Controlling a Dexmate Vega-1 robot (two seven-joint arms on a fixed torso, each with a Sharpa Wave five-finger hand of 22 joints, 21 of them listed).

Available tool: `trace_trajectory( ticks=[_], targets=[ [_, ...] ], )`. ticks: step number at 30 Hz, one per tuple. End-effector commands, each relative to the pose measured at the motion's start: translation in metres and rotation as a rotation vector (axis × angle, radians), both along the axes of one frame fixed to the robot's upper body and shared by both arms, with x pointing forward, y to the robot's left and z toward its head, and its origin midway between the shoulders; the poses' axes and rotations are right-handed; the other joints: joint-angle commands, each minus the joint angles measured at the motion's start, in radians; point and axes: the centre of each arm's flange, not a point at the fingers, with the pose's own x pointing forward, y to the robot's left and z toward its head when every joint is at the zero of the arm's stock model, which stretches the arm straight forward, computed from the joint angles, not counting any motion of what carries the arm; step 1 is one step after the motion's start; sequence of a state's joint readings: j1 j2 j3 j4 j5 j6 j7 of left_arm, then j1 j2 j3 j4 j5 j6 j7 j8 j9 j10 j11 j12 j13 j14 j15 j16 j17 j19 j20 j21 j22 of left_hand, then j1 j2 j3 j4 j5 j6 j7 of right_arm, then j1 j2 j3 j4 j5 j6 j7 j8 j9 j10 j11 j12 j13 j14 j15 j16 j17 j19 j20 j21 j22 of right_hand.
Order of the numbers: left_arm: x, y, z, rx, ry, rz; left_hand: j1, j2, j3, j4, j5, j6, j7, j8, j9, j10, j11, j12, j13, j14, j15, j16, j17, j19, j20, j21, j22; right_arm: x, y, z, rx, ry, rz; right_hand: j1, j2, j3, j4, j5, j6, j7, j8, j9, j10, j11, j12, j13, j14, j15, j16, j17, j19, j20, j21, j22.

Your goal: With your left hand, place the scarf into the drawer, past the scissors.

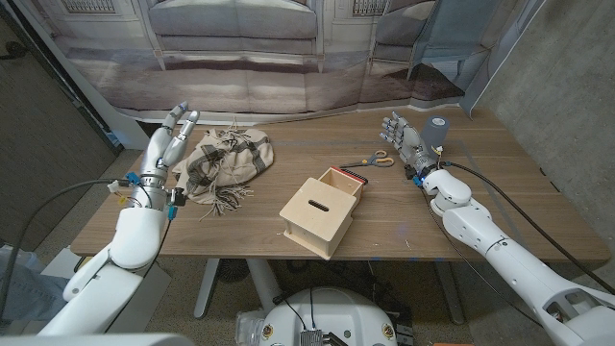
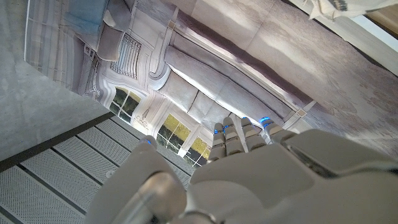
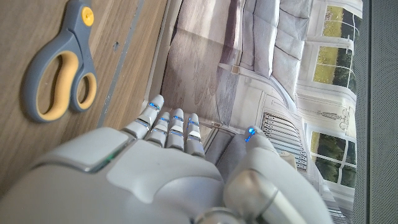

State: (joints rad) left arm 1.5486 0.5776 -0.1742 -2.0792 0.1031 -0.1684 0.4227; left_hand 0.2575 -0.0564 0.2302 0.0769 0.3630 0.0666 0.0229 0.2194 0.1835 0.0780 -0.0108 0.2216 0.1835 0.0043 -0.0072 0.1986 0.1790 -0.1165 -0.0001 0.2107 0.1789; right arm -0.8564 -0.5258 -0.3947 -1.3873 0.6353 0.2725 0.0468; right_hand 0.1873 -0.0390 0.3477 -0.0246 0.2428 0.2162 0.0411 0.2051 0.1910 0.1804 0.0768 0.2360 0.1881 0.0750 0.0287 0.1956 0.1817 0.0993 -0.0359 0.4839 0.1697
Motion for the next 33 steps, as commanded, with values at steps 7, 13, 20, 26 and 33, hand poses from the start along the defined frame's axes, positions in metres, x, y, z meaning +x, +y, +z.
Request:
trace_trajectory(
  ticks=[7,13,20,26,33],
  targets=[
    [0.0059,0.0012,0.0017,0.037,0.023,0.092,0.015,0.004,-0.004,-0.001,0.012,0.01,0.0,-0.002,0.004,0.012,-0.008,-0.002,0.004,0.017,-0.002,0.0,0.004,0.004,0.006,-0.002,0.002,0.0011,0.0013,0.0006,-0.001,-0.004,0.006,0.004,0.013,0.002,-0.005,-0.005,0.007,0.001,-0.005,0.003,0.011,0.001,-0.006,0.002,0.012,-0.002,-0.003,0.003,0.009,0.0,-0.009,0.006],
    [0.0062,0.0026,0.0022,0.044,0.023,0.116,0.016,0.005,-0.005,-0.001,0.013,0.011,-0.001,-0.002,0.004,0.014,-0.01,-0.002,0.005,0.019,-0.004,0.0,0.004,0.005,0.005,-0.002,0.002,0.001,0.0013,-0.0006,-0.001,-0.004,0.004,0.004,0.013,0.002,-0.005,-0.006,0.007,0.0,-0.005,0.003,0.012,0.001,-0.006,0.002,0.013,-0.002,-0.002,0.003,0.01,0.0,-0.012,0.006],
    [0.0063,0.0035,0.0023,0.052,0.027,0.144,0.019,0.005,-0.006,-0.002,0.015,0.014,-0.001,-0.002,0.004,0.016,-0.011,-0.003,0.005,0.021,-0.004,0.0,0.004,0.007,0.005,-0.002,0.002,0.0005,0.0022,-0.0007,0.0,-0.003,0.003,0.004,0.014,0.001,-0.006,-0.006,0.007,0.0,-0.006,0.003,0.012,0.0,-0.006,0.002,0.013,-0.002,-0.003,0.003,0.011,0.0,-0.014,0.006],
    [0.0041,0.0037,0.0037,0.07,0.036,0.167,0.02,0.005,-0.006,-0.003,0.016,0.019,-0.001,-0.001,0.004,0.018,-0.01,-0.003,0.005,0.025,-0.004,0.0,0.004,0.008,0.006,-0.003,0.002,0.0007,0.0023,-0.0012,0.0,-0.001,0.004,0.003,0.014,0.001,-0.007,-0.006,0.007,0.0,-0.006,0.003,0.012,0.0,-0.007,0.002,0.013,-0.002,-0.003,0.003,0.012,0.0,-0.017,0.006],
    [-0.0019,0.0056,0.0034,0.079,0.028,0.205,0.022,0.006,-0.007,-0.003,0.017,0.02,-0.002,-0.002,0.004,0.022,-0.012,-0.002,0.005,0.026,-0.005,0.0,0.004,0.008,0.006,-0.003,0.002,0.0009,0.0042,-0.0012,0.005,0.003,0.009,0.003,0.015,0.0,-0.007,-0.006,0.007,0.0,-0.006,0.003,0.013,0.0,-0.007,0.002,0.015,-0.003,-0.002,0.003,0.013,0.0,-0.019,0.006]
  ],
)
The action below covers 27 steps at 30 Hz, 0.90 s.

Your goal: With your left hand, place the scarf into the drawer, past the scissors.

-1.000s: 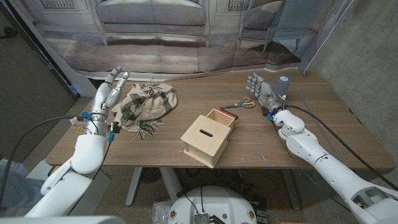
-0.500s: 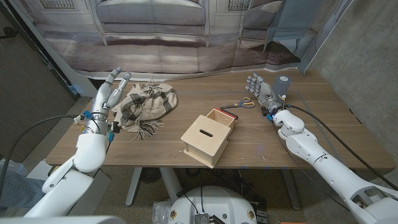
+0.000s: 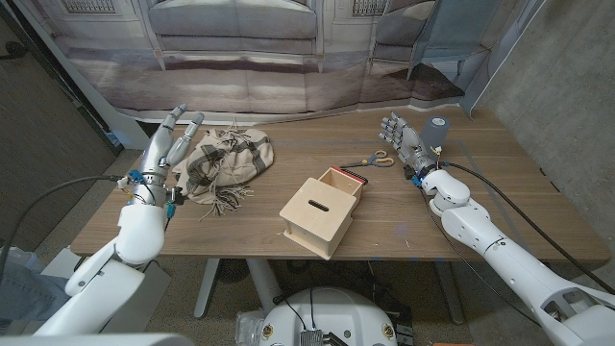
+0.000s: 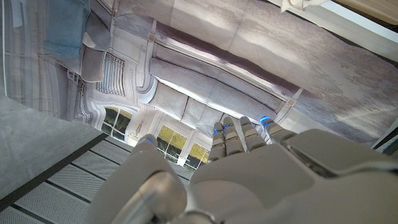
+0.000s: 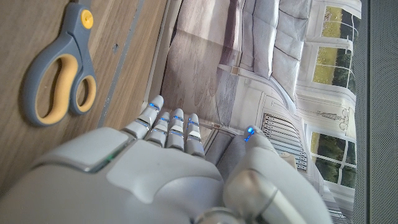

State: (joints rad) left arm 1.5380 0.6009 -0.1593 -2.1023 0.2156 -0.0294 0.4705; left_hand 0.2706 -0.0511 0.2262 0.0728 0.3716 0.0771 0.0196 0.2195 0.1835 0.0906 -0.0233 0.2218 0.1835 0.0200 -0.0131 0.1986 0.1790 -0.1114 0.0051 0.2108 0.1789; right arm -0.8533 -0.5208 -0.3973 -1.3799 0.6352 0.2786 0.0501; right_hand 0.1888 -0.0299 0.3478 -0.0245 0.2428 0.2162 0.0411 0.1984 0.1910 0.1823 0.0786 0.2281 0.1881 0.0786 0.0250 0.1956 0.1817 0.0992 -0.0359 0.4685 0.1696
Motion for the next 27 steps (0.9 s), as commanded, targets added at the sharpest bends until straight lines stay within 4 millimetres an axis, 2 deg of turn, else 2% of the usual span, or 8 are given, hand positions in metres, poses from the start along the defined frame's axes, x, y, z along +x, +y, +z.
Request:
trace_trajectory(
  ticks=[1,15,18,27],
  targets=[
    [-0.007,0.003,0.0,0.021,-0.002,0.064,0.009,0.001,-0.003,0.001,0.009,0.01,0.001,-0.002,0.004,0.01,0.0,-0.003,0.005,0.01,0.001,0.0,0.004,0.003,0.001,-0.003,0.002,0.0,0.003,-0.001,-0.004,0.005,0.007,0.002,0.006,0.0,-0.007,-0.006,0.007,0.0,0.001,0.003,0.011,-0.001,0.001,0.002,0.011,0.001,-0.003,0.003,0.014,0.0,-0.004,0.006],
    [-0.002,0.002,0.001,0.044,0.034,0.11,0.014,0.001,-0.006,0.0,0.012,0.013,-0.001,-0.004,0.004,0.014,0.002,-0.004,0.005,0.014,0.002,-0.001,0.004,0.005,-0.003,-0.004,0.002,0.0,0.007,0.002,-0.011,-0.005,0.012,0.002,0.007,-0.001,-0.008,-0.006,0.008,0.0,0.001,0.003,0.011,-0.003,0.0,0.002,0.013,0.001,-0.002,0.003,0.016,0.001,-0.009,0.006],
    [0.001,0.002,0.001,0.048,0.045,0.116,0.016,0.002,-0.007,-0.001,0.013,0.014,-0.004,-0.004,0.004,0.015,-0.002,-0.005,0.005,0.015,0.001,-0.001,0.004,0.005,0.011,-0.004,0.002,0.002,0.008,0.001,-0.009,-0.002,0.015,0.001,0.007,-0.001,-0.009,-0.007,0.008,0.001,0.001,0.003,0.012,-0.002,0.0,0.002,0.013,0.001,-0.003,0.003,0.016,0.001,-0.011,0.006],
    [0.005,0.001,0.008,0.058,0.05,0.136,0.019,0.004,-0.007,-0.002,0.015,0.014,-0.009,-0.006,0.004,0.011,-0.001,-0.008,0.005,0.013,0.002,-0.003,0.004,0.004,0.013,-0.005,0.002,0.004,0.008,-0.001,-0.007,-0.002,0.015,0.001,0.008,-0.002,-0.009,-0.007,0.008,0.001,0.001,0.003,0.013,-0.002,0.0,0.002,0.013,0.001,-0.003,0.003,0.017,0.001,-0.014,0.006]
  ],
)
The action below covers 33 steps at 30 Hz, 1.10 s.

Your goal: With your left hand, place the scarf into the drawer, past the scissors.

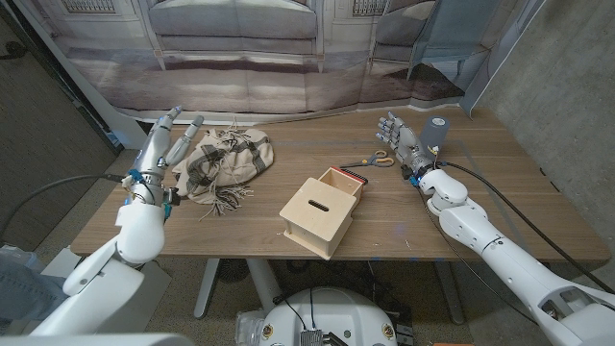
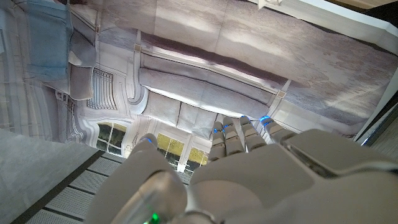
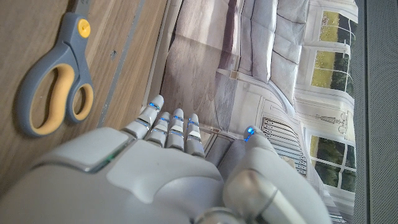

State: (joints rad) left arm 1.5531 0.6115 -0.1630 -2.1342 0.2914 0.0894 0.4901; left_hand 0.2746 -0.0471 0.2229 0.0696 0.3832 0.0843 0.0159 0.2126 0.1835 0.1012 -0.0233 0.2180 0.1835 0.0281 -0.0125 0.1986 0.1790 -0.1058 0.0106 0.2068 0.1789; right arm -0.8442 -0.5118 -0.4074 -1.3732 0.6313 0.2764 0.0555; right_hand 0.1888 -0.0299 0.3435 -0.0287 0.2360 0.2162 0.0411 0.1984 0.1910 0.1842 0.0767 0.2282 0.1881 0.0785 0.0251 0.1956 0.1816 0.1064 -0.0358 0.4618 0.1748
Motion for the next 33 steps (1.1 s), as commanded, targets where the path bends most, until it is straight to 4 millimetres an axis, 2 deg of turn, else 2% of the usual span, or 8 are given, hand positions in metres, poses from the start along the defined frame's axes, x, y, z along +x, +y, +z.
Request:
trace_trajectory(
  ticks=[1,21,23,33],
  targets=[
    [0.0081,-0.0057,0.0105,0.029,0.02,0.017,0.016,0.0,-0.004,0.001,0.004,0.006,-0.006,0.0,0.004,0.0,-0.001,-0.004,0.005,0.005,0.001,-0.003,0.004,-0.002,0.007,-0.001,0.002,0.0027,0.0007,-0.0018,0.007,-0.001,0.003,0.001,0.008,0.002,-0.005,0.0,0.008,0.001,0.001,0.003,0.009,-0.003,-0.001,0.002,0.013,0.001,-0.003,0.003,0.01,0.001,-0.008,0.001],
    [0.0137,-0.009,0.0165,0.095,0.081,0.109,0.033,0.0,-0.007,-0.007,0.01,-0.03,-0.023,-0.015,0.005,-0.015,0.006,-0.013,0.006,-0.008,-0.001,-0.01,0.004,-0.011,0.016,-0.005,0.003,0.0041,-0.0001,-0.0026,0.011,-0.005,0.008,0.0,0.009,0.001,-0.007,-0.001,0.01,0.0,0.001,0.003,0.011,0.001,-0.001,0.002,0.012,0.001,-0.004,0.003,0.013,0.002,-0.015,0.001],
    [0.0129,-0.0085,0.0163,0.098,0.077,0.117,0.036,-0.001,-0.007,-0.008,0.011,-0.031,-0.025,-0.015,0.005,-0.016,0.003,-0.013,0.006,-0.008,0.002,-0.01,0.004,-0.01,0.027,-0.005,0.003,0.0043,-0.0002,-0.0034,0.013,-0.008,0.01,0.0,0.01,0.0,-0.007,-0.001,0.01,-0.001,0.001,0.003,0.011,0.001,-0.001,0.002,0.012,0.002,-0.004,0.003,0.013,0.002,-0.016,0.002],
    [0.0166,-0.0066,0.0182,0.109,0.095,0.132,0.043,-0.002,-0.008,-0.012,0.013,-0.038,-0.033,-0.017,0.005,-0.023,0.004,-0.016,0.006,-0.006,0.005,-0.008,0.004,-0.008,0.035,-0.004,0.003,0.0059,0.0016,-0.0075,0.012,-0.002,0.015,-0.001,0.01,0.0,-0.007,-0.001,0.012,0.0,0.002,0.003,0.01,0.0,-0.002,0.002,0.013,0.0,-0.004,0.003,0.014,0.003,-0.02,0.002]
  ],
)
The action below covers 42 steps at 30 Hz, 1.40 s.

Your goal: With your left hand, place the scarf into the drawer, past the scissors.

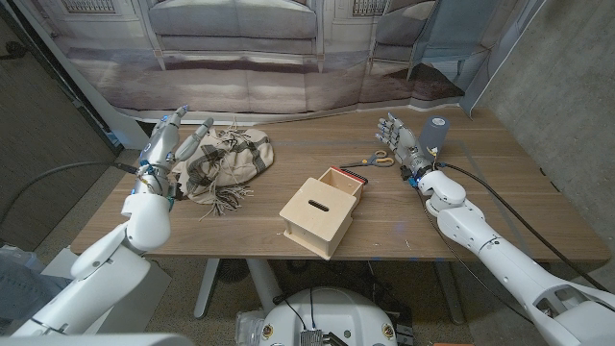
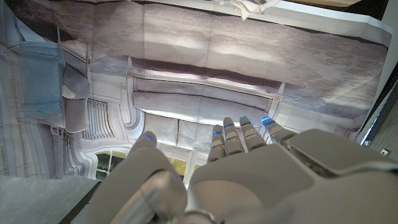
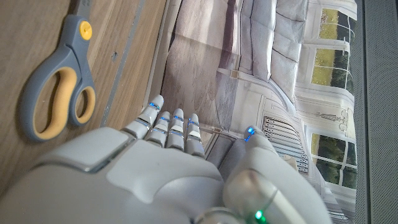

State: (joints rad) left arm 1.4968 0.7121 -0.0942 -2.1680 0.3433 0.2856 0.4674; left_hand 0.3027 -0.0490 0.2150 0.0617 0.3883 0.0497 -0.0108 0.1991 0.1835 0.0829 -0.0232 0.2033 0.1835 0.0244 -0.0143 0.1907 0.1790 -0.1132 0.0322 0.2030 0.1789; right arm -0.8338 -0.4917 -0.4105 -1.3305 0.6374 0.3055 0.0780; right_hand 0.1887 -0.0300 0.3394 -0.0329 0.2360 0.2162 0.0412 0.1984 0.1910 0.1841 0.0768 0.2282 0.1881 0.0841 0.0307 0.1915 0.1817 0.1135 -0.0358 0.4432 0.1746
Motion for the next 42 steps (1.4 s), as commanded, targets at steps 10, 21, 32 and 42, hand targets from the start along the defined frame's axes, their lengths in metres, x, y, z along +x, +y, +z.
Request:
trace_trajectory(
  ticks=[10,21,32,42],
  targets=[
    [0.016,-0.003,0.006,0.053,0.049,0.069,0.027,-0.003,-0.003,-0.01,0.012,-0.03,-0.028,-0.011,0.006,-0.024,0.004,-0.008,0.006,-0.01,0.006,-0.003,0.005,-0.001,0.018,0.0,0.003,-0.001,0.001,-0.003,0.001,-0.004,0.004,-0.001,0.011,0.003,-0.004,-0.001,0.011,0.0,0.002,0.003,0.011,0.0,-0.002,0.002,0.007,-0.004,0.0,0.003,0.008,0.003,-0.004,0.002],
    [0.023,-0.005,0.008,0.043,0.094,0.082,0.043,-0.008,-0.006,-0.019,0.016,-0.048,-0.042,-0.012,0.006,-0.049,0.002,-0.013,0.007,-0.024,0.006,-0.006,0.005,0.009,0.051,0.003,0.004,-0.004,-0.002,-0.003,0.009,-0.002,-0.006,-0.001,0.012,0.002,-0.005,-0.001,0.013,-0.001,0.002,0.003,0.011,-0.001,-0.002,0.002,0.009,-0.003,0.001,0.003,0.009,0.005,-0.009,0.002],
    [0.025,-0.004,0.009,0.029,0.132,0.114,0.067,-0.018,-0.012,-0.033,0.019,-0.072,-0.055,-0.011,0.008,-0.079,-0.006,-0.014,0.007,-0.036,0.008,-0.006,0.005,0.052,0.135,0.017,0.005,-0.003,0.0,-0.003,0.005,-0.004,-0.001,-0.002,0.013,0.001,-0.006,-0.002,0.024,0.003,0.006,0.003,0.013,0.001,-0.002,0.002,0.011,-0.001,0.001,0.003,0.012,0.006,-0.014,0.002],
    [0.03,-0.003,0.009,0.038,0.148,0.142,0.072,-0.027,-0.019,-0.037,0.017,-0.074,-0.058,-0.008,0.008,-0.081,-0.006,-0.01,0.008,-0.027,0.018,-0.001,0.006,0.078,0.168,0.023,0.006,-0.002,0.001,-0.003,0.003,-0.002,0.001,-0.001,0.013,0.0,-0.008,-0.002,0.027,0.002,0.006,0.003,0.018,0.003,-0.001,0.002,0.012,-0.002,0.0,0.003,0.014,0.007,-0.018,0.002]
  ],
)
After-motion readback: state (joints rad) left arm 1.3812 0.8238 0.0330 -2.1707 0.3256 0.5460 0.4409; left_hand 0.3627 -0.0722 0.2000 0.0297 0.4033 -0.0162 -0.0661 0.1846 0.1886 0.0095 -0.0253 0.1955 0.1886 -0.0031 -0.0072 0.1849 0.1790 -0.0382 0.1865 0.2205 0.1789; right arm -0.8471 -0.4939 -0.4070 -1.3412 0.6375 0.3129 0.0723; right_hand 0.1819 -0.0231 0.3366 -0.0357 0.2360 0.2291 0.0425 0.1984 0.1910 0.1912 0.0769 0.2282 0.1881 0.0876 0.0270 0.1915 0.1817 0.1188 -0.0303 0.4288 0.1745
